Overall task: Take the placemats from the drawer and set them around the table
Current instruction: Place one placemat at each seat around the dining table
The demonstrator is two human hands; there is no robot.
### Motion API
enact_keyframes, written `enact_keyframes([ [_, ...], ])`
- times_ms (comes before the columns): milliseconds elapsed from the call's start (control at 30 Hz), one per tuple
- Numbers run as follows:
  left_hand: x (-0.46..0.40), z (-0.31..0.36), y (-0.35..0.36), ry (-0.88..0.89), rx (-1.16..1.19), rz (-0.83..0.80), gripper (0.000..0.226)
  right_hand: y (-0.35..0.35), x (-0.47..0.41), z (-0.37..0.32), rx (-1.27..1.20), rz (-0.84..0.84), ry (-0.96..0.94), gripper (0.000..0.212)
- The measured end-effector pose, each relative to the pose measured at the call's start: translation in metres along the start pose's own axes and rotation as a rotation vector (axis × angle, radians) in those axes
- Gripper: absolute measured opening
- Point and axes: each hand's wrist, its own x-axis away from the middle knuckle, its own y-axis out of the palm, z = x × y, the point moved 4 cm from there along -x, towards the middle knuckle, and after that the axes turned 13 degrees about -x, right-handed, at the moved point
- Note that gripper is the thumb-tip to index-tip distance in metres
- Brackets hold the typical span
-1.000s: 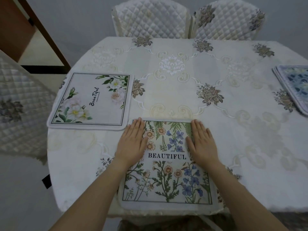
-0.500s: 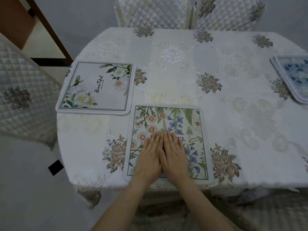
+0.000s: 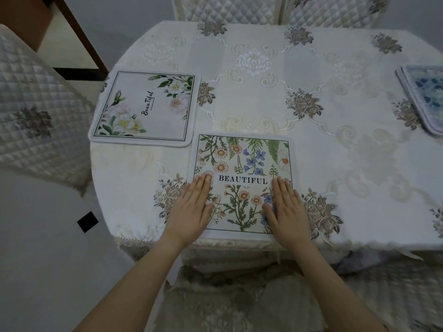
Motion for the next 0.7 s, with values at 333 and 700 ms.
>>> enact_keyframes([
  [333,-0.005,0.014,-0.079,0.003,-0.141,-0.225,0.055,-0.042,0.002,-0.024,-0.211,-0.048,0.070,0.064],
  [700,0.132,0.060,-0.183,0.124,-0.058,0.222,0.048,-0.132,0.152,-0.126,-0.116,0.183,-0.121,0.053],
])
